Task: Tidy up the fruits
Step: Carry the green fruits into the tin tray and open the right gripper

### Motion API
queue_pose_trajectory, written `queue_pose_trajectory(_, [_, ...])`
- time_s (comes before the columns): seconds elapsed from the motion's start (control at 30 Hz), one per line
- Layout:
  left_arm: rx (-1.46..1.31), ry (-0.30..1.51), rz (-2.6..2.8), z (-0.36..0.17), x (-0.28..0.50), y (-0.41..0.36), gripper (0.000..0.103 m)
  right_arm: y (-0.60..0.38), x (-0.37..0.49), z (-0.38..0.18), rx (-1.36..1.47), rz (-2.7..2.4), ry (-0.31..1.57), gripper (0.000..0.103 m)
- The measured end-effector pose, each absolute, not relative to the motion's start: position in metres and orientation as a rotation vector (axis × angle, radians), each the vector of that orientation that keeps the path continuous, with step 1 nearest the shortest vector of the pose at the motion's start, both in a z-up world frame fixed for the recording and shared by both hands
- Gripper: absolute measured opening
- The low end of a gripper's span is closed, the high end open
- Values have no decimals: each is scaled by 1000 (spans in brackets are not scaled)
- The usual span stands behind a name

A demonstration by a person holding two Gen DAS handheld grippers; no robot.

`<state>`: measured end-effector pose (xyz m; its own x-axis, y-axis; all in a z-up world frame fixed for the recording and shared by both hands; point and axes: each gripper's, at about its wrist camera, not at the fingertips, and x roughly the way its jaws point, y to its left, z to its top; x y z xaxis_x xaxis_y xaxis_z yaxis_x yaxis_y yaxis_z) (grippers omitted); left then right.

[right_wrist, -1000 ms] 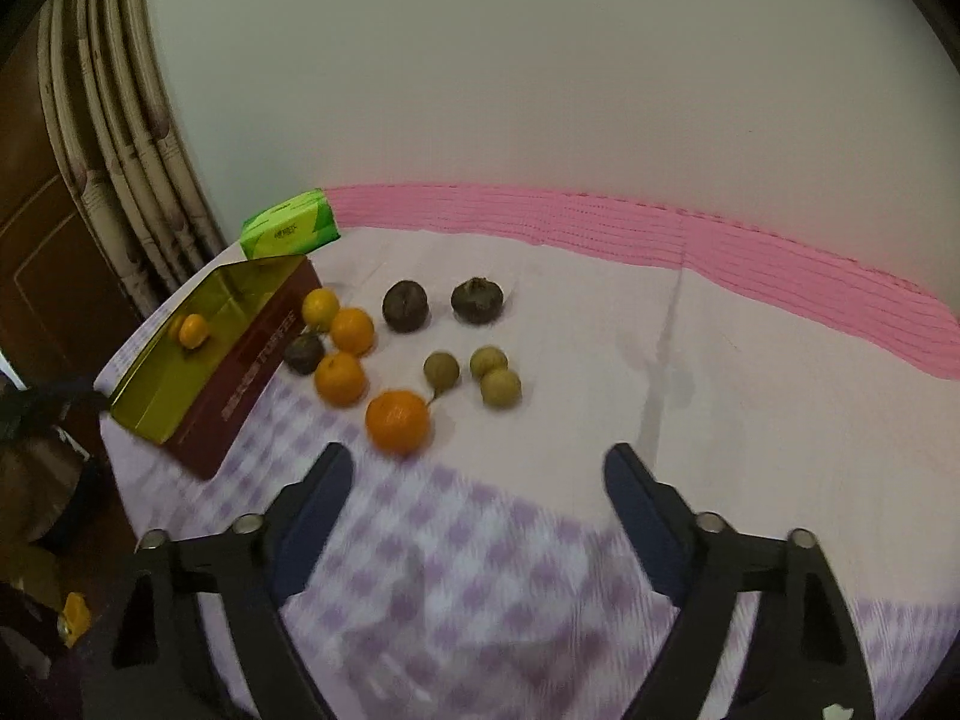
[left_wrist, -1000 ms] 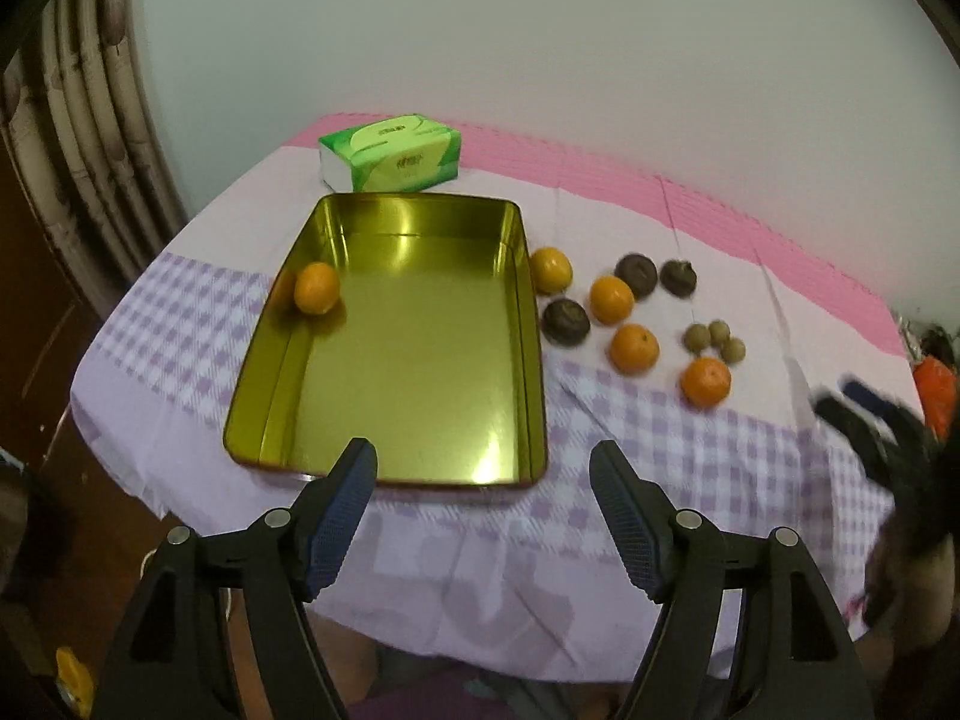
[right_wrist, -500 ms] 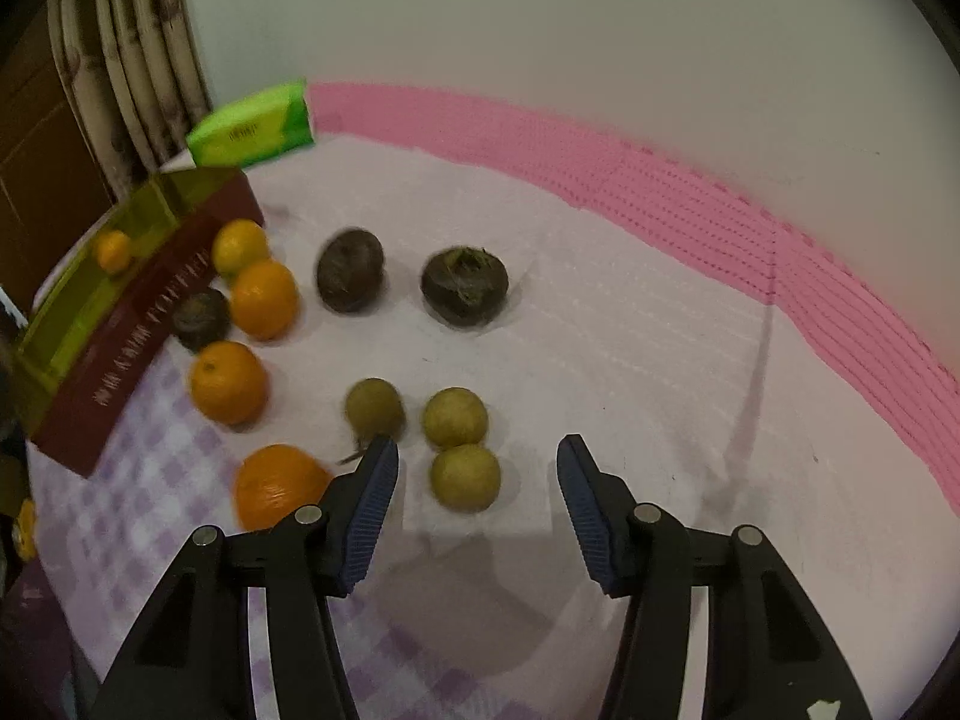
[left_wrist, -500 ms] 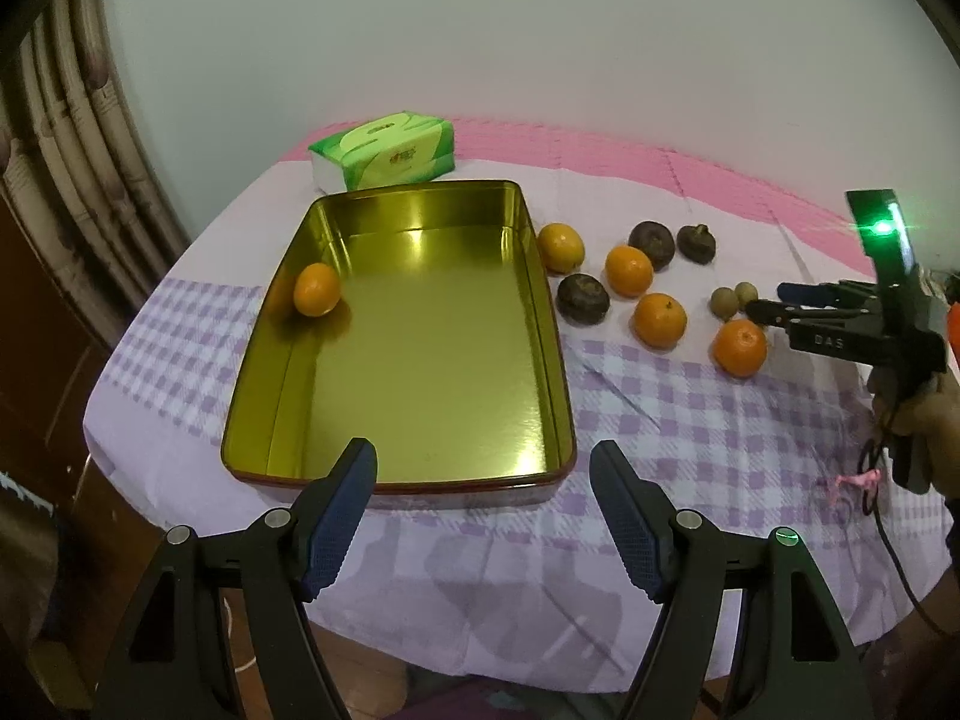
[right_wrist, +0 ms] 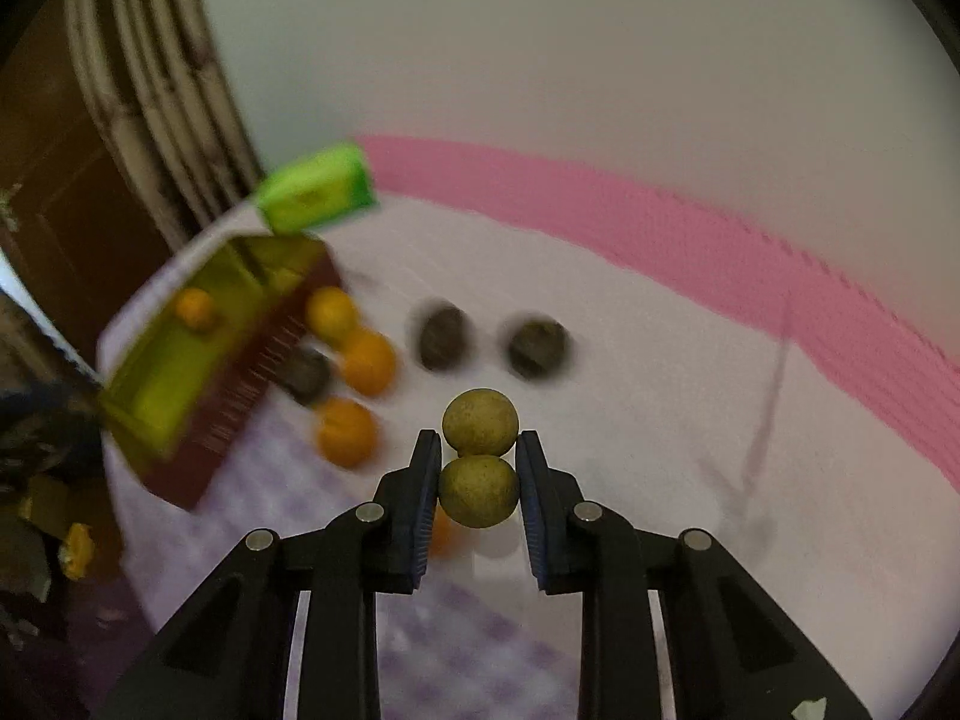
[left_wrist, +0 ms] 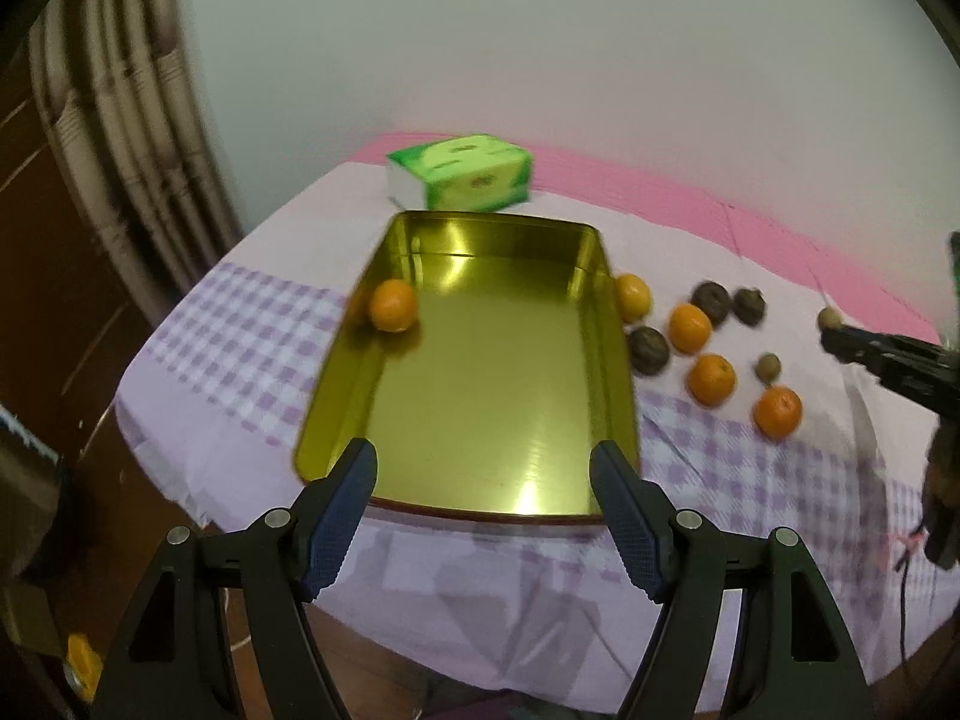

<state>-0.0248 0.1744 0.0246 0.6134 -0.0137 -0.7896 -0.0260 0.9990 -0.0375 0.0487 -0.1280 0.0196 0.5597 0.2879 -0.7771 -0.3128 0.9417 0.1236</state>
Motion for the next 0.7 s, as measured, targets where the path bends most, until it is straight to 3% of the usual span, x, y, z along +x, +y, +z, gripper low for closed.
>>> queue_pose_trajectory(0.27, [-64,905,113,33,-19,205,74,-28,64,60,-2,559,859,23])
queue_pose_trajectory(0.7, [-85,934,231,26,-2,244,74,82,116,15,-21,643,977,23])
